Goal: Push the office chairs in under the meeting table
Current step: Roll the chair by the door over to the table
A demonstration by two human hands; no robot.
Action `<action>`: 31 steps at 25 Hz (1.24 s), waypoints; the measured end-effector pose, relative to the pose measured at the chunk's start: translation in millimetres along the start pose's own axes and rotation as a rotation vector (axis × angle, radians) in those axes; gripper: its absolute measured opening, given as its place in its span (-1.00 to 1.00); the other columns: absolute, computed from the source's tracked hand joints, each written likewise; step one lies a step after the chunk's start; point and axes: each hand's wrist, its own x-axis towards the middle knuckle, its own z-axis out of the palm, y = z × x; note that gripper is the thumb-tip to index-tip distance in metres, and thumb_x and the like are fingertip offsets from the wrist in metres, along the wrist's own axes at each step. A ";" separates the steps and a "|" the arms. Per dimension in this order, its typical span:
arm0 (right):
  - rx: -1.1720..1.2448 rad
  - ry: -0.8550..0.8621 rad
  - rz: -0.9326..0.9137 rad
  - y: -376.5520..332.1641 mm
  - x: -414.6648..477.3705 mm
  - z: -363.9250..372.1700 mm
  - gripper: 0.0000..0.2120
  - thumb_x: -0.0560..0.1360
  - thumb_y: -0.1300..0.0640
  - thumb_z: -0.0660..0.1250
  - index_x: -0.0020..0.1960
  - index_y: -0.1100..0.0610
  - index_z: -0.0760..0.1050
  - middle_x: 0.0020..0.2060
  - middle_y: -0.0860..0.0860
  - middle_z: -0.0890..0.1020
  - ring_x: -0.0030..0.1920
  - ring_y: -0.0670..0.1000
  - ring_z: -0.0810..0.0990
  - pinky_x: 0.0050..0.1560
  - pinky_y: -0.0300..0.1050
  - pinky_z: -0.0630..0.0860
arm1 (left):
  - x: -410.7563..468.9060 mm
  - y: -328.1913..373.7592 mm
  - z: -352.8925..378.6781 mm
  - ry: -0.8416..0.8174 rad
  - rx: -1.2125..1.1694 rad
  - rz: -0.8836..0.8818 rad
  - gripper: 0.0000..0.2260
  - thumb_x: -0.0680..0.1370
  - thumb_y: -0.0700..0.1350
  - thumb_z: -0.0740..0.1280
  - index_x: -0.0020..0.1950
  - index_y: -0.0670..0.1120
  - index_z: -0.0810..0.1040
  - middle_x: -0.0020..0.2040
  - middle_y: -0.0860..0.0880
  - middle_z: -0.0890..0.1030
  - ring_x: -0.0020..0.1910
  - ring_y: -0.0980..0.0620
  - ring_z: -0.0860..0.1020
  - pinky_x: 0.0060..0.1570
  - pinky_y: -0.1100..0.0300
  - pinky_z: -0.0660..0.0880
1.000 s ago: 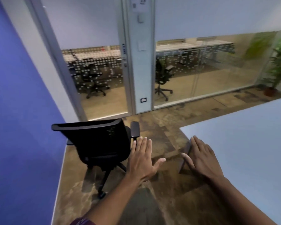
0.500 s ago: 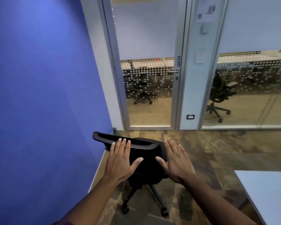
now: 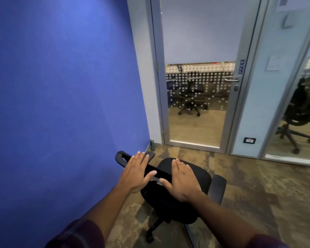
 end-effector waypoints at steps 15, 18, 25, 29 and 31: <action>-0.145 -0.135 -0.083 8.5 30.9 38.3 -0.04 0.43 -0.66 -0.24 0.31 0.08 0.41 0.18 0.13 0.66 0.15 0.20 0.64 0.13 0.16 0.50 | 34.6 -48.6 25.5 -0.207 -0.048 -0.067 0.07 0.46 0.67 -0.33 0.67 0.07 0.38 0.71 -0.03 0.33 0.73 -0.07 0.14 0.71 -0.13 -0.01; -0.153 -0.108 -0.082 16.9 20.8 33.8 -0.21 0.55 -0.60 -0.06 0.29 0.06 0.41 0.13 0.11 0.67 0.11 0.19 0.65 0.09 0.15 0.48 | 34.2 -53.5 30.0 -0.178 -0.034 -0.027 -0.05 0.56 0.61 -0.26 0.61 0.07 0.45 0.62 0.00 0.46 0.63 -0.05 0.32 0.66 -0.12 0.15; -0.157 -0.085 -0.070 38.2 -8.6 25.7 -0.17 0.51 -0.59 0.04 0.37 0.08 0.44 0.09 0.08 0.68 0.09 0.18 0.65 0.10 0.12 0.51 | 20.0 -32.4 24.2 -0.189 -0.015 0.051 -0.29 0.67 0.49 -0.06 0.47 0.05 0.56 0.31 0.06 0.63 0.33 -0.02 0.51 0.44 -0.11 0.34; -0.157 -0.068 -0.058 44.2 -40.0 21.9 -0.12 0.47 -0.64 0.02 0.38 0.06 0.44 0.11 0.07 0.68 0.10 0.16 0.64 0.13 0.10 0.52 | -0.9 -12.6 14.2 -0.219 -0.005 0.117 -0.38 0.65 0.51 -0.04 0.18 0.10 0.61 -0.05 0.11 0.57 0.02 0.00 0.46 0.16 -0.07 0.32; -0.153 -0.067 -0.043 45.3 -59.8 21.5 -0.05 0.46 -0.67 -0.02 0.46 0.05 0.42 0.19 0.06 0.68 0.17 0.15 0.64 0.19 0.10 0.53 | -11.9 -9.0 13.0 -0.244 -0.009 0.144 -0.25 0.60 0.57 -0.06 0.33 0.11 0.66 0.08 0.06 0.71 0.13 -0.04 0.57 0.25 -0.08 0.35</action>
